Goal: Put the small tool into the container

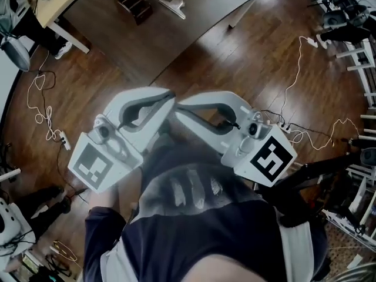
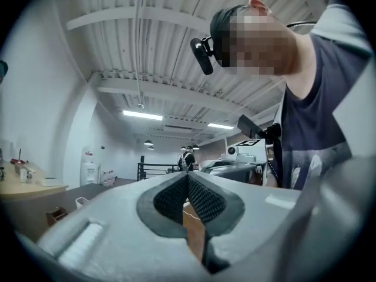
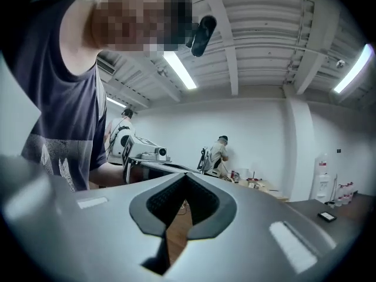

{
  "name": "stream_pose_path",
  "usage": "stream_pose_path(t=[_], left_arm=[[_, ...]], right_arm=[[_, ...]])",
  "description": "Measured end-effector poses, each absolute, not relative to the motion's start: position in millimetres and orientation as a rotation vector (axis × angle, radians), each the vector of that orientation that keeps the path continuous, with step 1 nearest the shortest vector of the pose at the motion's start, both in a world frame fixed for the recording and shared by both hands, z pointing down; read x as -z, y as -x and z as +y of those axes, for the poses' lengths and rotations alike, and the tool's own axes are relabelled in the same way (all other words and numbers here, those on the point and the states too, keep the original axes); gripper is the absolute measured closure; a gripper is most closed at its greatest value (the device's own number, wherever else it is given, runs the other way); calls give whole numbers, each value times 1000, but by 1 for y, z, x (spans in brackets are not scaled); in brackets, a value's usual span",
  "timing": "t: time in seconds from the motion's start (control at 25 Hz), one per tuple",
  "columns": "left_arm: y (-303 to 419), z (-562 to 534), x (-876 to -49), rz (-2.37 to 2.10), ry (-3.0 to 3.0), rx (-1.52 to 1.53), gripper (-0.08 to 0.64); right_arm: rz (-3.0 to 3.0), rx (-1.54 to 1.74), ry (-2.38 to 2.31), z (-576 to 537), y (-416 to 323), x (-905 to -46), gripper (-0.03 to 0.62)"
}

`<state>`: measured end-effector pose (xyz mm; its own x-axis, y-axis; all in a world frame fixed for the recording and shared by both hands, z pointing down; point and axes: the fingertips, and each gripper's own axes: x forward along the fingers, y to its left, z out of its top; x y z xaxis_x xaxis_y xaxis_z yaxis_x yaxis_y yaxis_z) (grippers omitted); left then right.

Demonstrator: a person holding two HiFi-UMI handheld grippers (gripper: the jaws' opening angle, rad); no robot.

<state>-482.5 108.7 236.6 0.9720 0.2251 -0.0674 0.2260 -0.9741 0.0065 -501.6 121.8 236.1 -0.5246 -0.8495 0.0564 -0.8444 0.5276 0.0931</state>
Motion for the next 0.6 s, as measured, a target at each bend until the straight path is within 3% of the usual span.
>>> stream_pose_path(t=[0.28,0.6], left_arm=[[463,51,-224,542,-3035,215,561],[422,42,-245,665,-3261,52,561]], right_arm=[[-2591,-28,-1708,60,469,-230,592],[-2569,-59,-1926,45,416,-222,592]])
